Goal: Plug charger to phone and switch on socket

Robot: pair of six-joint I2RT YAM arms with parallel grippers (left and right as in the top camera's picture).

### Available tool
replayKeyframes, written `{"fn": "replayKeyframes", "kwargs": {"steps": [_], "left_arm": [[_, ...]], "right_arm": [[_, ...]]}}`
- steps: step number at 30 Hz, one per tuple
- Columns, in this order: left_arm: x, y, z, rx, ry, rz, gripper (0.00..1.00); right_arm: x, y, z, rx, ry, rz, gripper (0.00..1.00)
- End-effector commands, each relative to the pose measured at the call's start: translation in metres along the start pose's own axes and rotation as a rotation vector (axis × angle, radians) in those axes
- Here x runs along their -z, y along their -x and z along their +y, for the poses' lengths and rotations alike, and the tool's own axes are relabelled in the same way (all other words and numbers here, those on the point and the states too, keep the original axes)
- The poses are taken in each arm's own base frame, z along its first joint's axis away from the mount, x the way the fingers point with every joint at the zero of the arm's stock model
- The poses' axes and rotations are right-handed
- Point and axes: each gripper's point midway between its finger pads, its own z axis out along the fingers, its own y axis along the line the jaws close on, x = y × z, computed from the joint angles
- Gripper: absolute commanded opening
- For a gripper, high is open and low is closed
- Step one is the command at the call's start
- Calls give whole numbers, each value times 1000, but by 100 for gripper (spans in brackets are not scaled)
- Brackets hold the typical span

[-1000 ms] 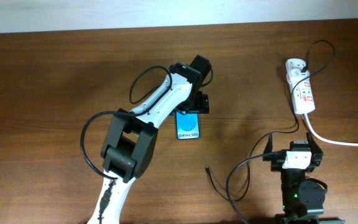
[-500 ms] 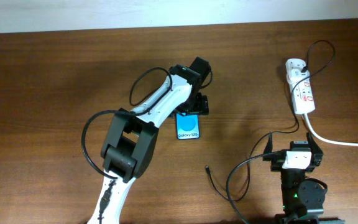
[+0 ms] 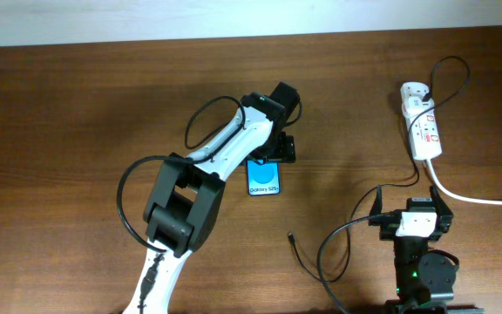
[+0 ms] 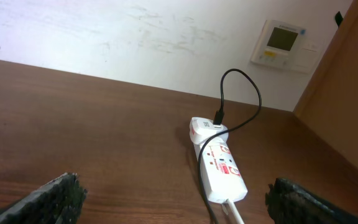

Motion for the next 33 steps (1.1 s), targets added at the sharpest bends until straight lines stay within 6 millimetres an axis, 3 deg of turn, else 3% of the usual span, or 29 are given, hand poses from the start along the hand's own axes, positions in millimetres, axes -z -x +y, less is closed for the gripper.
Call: {"fn": "replayKeyframes", "kwargs": {"steps": [1, 11, 18, 33], "left_arm": [[-6, -2, 6, 10, 36, 0, 99], [-8, -4, 7, 10, 41, 8, 99], [-24, -15, 11, 8, 45, 33, 99], [-24, -15, 11, 8, 46, 33, 98]], "right_arm": [[0, -4, -2, 4, -12, 10, 98], [0, -4, -2, 4, -12, 10, 98], [0, -4, -2, 4, -13, 10, 98], [0, -4, -2, 4, -13, 10, 98]]}}
